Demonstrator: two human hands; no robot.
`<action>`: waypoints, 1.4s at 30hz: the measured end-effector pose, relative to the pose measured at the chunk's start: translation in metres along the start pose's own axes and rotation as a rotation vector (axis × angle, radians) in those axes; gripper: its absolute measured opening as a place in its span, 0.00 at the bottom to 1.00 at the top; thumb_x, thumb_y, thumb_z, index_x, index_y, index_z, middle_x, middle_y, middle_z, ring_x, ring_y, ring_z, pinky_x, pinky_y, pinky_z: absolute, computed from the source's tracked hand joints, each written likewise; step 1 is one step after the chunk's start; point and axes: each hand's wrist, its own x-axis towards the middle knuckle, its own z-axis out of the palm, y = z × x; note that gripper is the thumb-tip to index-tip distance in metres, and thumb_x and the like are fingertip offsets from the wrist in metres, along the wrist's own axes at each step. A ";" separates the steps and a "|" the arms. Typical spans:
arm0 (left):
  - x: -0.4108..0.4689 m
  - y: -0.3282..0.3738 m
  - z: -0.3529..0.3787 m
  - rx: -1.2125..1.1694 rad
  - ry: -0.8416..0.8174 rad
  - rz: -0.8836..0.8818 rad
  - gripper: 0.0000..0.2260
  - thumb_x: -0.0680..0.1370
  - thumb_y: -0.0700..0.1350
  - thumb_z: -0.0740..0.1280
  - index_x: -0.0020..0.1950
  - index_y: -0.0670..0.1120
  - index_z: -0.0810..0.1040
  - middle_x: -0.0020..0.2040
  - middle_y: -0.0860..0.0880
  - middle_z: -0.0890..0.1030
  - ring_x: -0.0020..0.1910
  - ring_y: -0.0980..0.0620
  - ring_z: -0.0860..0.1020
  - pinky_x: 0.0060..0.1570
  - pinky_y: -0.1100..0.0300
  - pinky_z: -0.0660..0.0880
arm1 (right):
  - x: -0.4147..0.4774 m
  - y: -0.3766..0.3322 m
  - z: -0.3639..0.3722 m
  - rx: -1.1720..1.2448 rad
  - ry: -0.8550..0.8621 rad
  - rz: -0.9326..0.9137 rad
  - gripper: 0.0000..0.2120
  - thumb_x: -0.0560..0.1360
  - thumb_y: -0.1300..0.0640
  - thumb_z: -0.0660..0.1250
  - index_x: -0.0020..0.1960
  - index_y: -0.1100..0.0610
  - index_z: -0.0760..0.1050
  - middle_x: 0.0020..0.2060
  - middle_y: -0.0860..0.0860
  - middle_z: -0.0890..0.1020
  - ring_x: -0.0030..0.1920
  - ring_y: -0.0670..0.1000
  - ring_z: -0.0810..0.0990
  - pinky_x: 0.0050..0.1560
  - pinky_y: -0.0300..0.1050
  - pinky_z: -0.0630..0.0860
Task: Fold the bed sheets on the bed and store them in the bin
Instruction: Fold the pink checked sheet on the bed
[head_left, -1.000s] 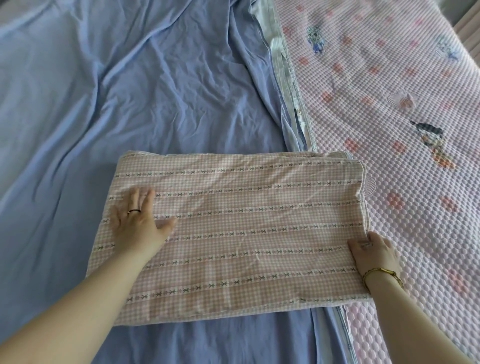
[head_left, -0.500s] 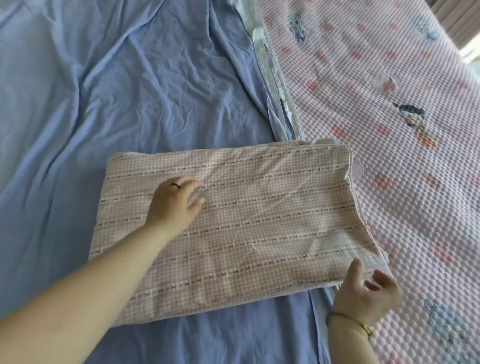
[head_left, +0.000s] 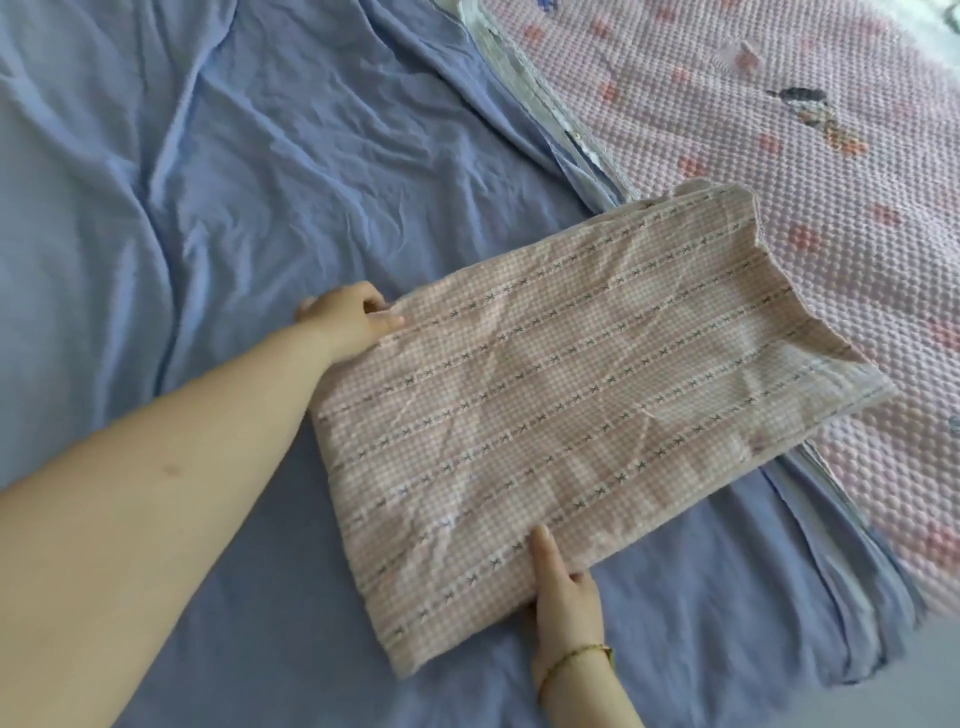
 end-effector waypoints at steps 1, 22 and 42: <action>0.001 -0.002 -0.001 0.041 -0.027 0.004 0.21 0.75 0.58 0.64 0.62 0.47 0.71 0.64 0.46 0.74 0.65 0.45 0.69 0.64 0.54 0.59 | 0.000 0.001 0.003 0.000 0.013 -0.008 0.20 0.74 0.54 0.66 0.63 0.61 0.71 0.58 0.55 0.78 0.58 0.56 0.76 0.63 0.56 0.71; -0.014 -0.016 -0.010 -0.409 -0.088 0.107 0.13 0.74 0.47 0.69 0.32 0.46 0.71 0.30 0.51 0.74 0.33 0.52 0.74 0.36 0.62 0.70 | -0.015 -0.002 0.011 0.174 0.061 -0.158 0.04 0.75 0.58 0.65 0.43 0.58 0.76 0.41 0.51 0.81 0.45 0.52 0.80 0.54 0.53 0.76; -0.055 -0.107 -0.043 -0.072 0.025 -0.092 0.30 0.63 0.66 0.69 0.58 0.49 0.77 0.62 0.47 0.76 0.66 0.45 0.69 0.68 0.54 0.58 | -0.046 0.084 0.030 -0.143 -0.293 0.016 0.12 0.71 0.54 0.71 0.50 0.60 0.77 0.40 0.51 0.83 0.43 0.52 0.81 0.44 0.48 0.80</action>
